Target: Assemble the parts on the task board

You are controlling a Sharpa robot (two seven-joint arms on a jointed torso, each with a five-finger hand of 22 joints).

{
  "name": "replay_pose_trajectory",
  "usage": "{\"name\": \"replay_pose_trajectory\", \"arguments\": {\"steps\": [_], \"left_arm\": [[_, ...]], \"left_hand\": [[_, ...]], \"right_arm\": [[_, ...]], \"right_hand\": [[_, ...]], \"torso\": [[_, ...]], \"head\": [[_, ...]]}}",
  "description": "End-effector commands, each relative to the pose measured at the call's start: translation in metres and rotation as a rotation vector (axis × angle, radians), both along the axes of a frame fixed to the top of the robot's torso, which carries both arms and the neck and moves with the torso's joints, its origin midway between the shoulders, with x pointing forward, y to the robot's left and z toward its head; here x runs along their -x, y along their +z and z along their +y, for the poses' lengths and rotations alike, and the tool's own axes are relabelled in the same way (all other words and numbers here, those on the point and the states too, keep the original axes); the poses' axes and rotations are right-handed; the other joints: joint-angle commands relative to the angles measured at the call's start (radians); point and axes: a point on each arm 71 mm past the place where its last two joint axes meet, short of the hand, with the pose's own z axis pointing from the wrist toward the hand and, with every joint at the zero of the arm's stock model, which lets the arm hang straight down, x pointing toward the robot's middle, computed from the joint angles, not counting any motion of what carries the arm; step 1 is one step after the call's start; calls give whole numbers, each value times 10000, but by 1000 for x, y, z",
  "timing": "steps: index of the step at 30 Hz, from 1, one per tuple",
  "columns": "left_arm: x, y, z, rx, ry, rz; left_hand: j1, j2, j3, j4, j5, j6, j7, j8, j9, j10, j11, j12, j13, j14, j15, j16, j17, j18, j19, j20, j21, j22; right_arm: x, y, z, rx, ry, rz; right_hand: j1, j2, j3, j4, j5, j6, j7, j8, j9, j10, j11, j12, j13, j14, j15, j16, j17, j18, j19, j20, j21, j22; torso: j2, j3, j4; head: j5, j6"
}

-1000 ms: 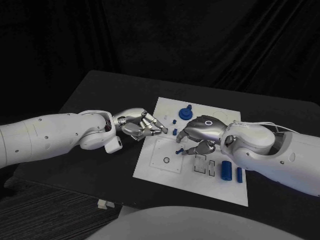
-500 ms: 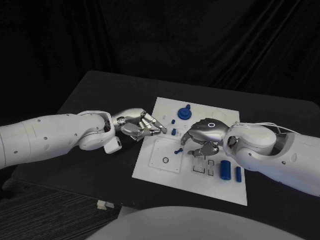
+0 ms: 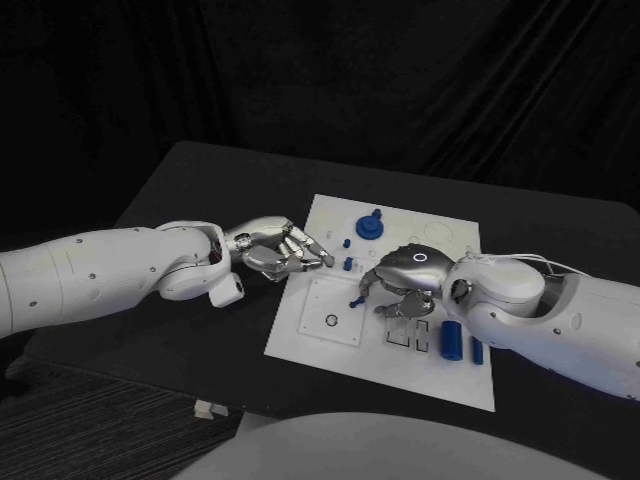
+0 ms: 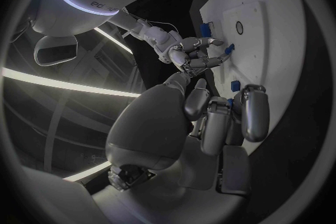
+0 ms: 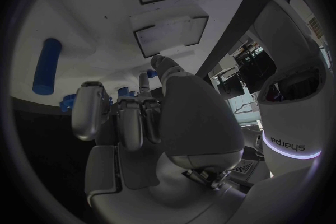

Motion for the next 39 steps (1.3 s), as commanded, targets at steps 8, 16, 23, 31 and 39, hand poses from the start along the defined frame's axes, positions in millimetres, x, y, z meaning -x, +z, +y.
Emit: {"name": "replay_pose_trajectory", "arguments": {"steps": [8,16,23,31,39], "left_arm": [[1,1,-2,170,-115,-13],[1,0,-4,164,-152,20],[1,0,-4,155,-171,48],[1,0,-5,160,-185,53],[1,0,-4,161,-180,54]], "left_hand": [[72,-34,83,11,59,68,-3,-45,4,2308,-645,2017,5973,1038,-21,26,2632,-7,-103,3,-50,1335],[95,-27,125,3,68,106,7,-38,9,2308,-630,2017,5973,1038,-17,26,2632,1,-132,9,-72,1325],[98,-28,138,3,69,126,13,-33,12,2308,-620,2017,5973,1038,-13,26,2632,0,-130,13,-72,1328],[106,-32,153,-1,73,144,18,-29,14,2308,-611,2017,5973,1038,-7,26,2632,2,-139,17,-79,1326],[117,-36,166,-8,80,150,21,-31,14,2308,-607,2017,5973,1038,-4,26,2632,3,-143,21,-83,1325]], "right_arm": [[-1,2,1,-661,-159,-537],[-2,2,0,-715,-297,-609],[0,3,2,-768,-249,-613],[1,3,5,-771,-128,-564],[2,0,8,-698,-69,-474]], "right_hand": [[-263,165,-22,61,-373,-472,92,578,383,1061,18,36,2634,1029,-21,27,2635,-30,-16,-34,20,1852],[-310,203,-11,95,-528,-534,130,658,403,1061,45,36,2634,1029,-3,27,2635,-15,-56,-18,-47,1832],[-372,234,-4,142,-667,-560,164,677,365,1061,75,36,2634,1029,21,27,2635,-21,-43,0,-27,1837],[-362,223,161,176,-660,-219,161,288,-195,1061,84,36,2634,1029,38,27,2635,-34,17,34,51,1862],[-422,230,372,222,-484,330,157,-300,-869,1061,81,36,2634,1029,32,27,2635,-39,41,34,80,1870]], "torso": [[11,4,1],[3,4,-4],[-1,3,-6],[0,6,-2],[-2,1,-1]], "head": [[-11,1],[-2,1],[7,1],[-13,1],[10,1]]}}
